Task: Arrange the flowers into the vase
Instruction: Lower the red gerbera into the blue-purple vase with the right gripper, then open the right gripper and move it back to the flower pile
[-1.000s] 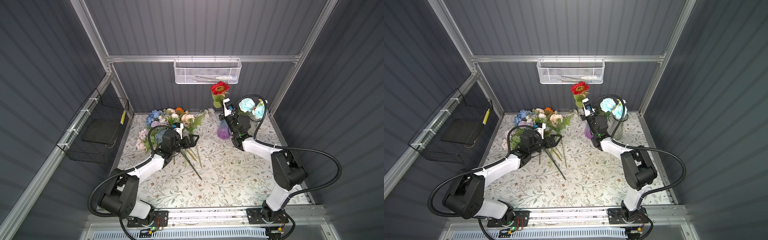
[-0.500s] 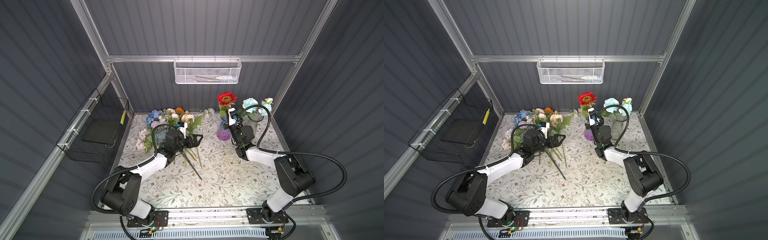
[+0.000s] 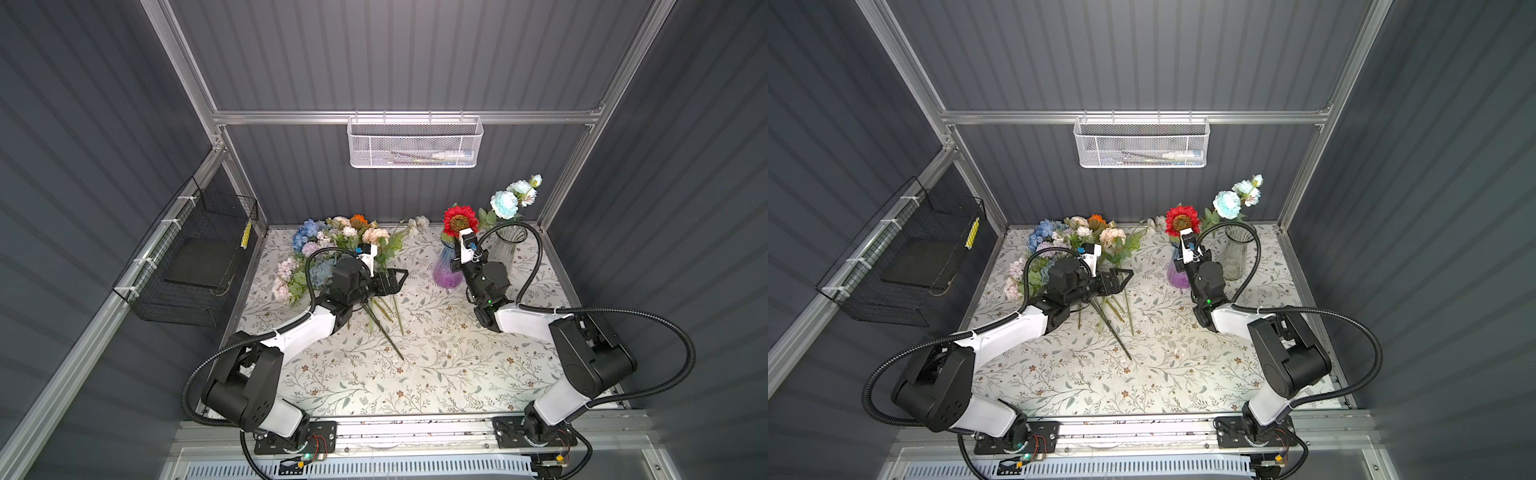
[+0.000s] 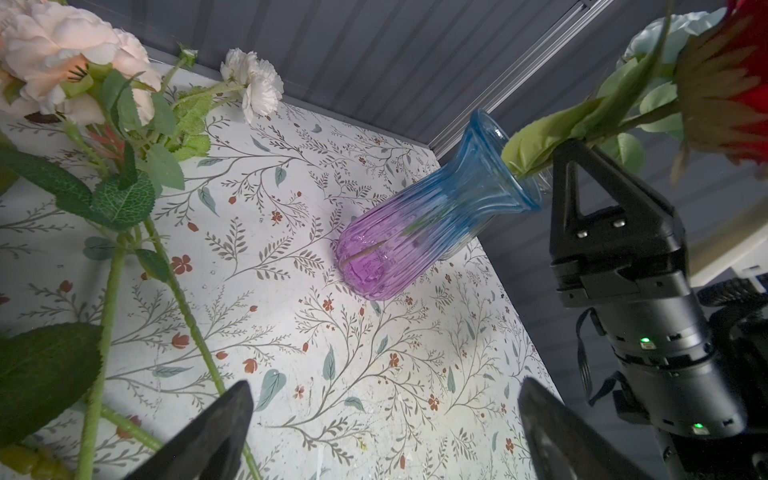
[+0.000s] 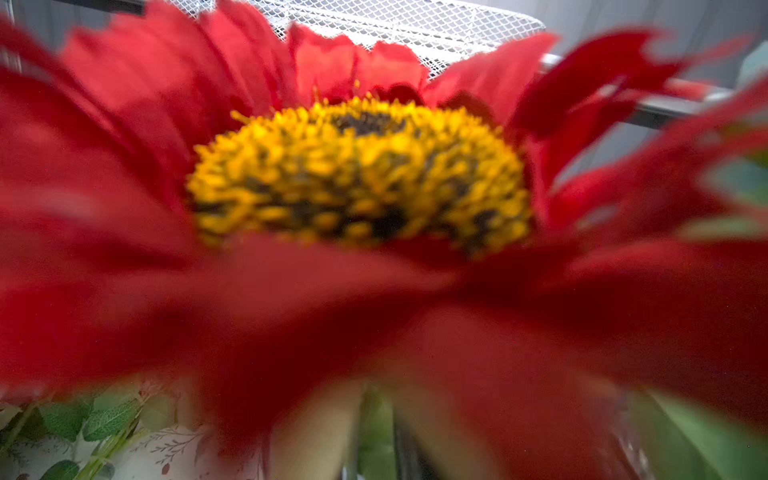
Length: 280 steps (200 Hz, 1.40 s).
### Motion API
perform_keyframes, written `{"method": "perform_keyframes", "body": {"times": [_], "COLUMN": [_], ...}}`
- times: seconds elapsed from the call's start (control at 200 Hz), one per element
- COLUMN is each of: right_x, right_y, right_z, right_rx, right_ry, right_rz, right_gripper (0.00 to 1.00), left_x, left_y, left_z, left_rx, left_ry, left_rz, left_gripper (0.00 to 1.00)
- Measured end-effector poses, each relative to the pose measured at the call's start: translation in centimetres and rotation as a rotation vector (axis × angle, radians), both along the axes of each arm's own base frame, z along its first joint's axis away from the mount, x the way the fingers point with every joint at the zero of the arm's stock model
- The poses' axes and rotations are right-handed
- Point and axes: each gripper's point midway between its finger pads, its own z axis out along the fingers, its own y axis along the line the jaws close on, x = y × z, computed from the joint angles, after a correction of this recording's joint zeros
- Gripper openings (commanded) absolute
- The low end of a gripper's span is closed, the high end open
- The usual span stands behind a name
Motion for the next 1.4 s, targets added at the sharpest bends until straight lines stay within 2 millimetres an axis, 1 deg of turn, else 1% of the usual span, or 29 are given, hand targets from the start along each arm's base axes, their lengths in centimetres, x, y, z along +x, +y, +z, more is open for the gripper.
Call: {"method": "perform_keyframes", "body": {"times": [0.085,0.16,0.275,0.395,0.515,0.77,0.89,0.991,1.131,1.201,1.286,1.401], "right_x": [-0.5,-1.0,-1.8,-2.8,-3.4,-3.2,-3.4,-4.0,-5.4,-6.2,-7.2,-8.7], "right_y": [-0.3,-0.6,-1.0,-1.6,-2.6,-5.7,-6.6,-6.9,-7.0,-6.9,-6.4,-5.7], "right_z": [-0.2,-0.2,0.2,1.0,0.9,0.2,-0.2,-0.5,-0.9,-0.9,-0.9,-1.3], "right_rx": [0.013,0.033,0.055,0.089,0.123,0.243,0.278,0.295,0.307,0.31,0.315,0.338], "right_ry": [0.008,0.016,0.023,0.021,0.04,0.107,0.131,0.143,0.174,0.198,0.239,0.318], "right_rz": [-0.002,0.001,0.003,0.004,-0.017,-0.085,-0.101,-0.1,-0.082,-0.058,-0.018,0.042], "right_gripper": [0.3,0.4,0.44,0.48,0.5,0.53,0.57,0.61,0.73,0.76,0.77,0.72], "left_x": [0.0,0.0,0.0,0.0,0.0,-0.1,-0.2,-0.3,-0.4,-0.4,-0.3,-0.2], "left_y": [0.0,0.0,0.0,0.1,0.2,0.3,0.5,0.6,1.0,1.1,1.3,1.6], "left_z": [0.0,0.0,0.0,0.3,0.6,1.5,2.0,2.3,2.4,2.2,2.0,1.7], "left_rx": [0.0,0.0,0.0,-0.002,-0.005,-0.014,-0.018,-0.02,-0.016,-0.013,-0.005,0.01], "left_ry": [0.0,0.0,-0.001,-0.007,-0.014,-0.031,-0.042,-0.049,-0.052,-0.052,-0.046,-0.037], "left_rz": [0.0,0.0,0.001,0.005,0.008,0.012,0.018,0.022,0.037,0.045,0.057,0.074], "left_gripper": [1.0,1.0,1.0,1.0,1.0,1.0,1.0,1.0,1.0,1.0,1.0,1.0]}}
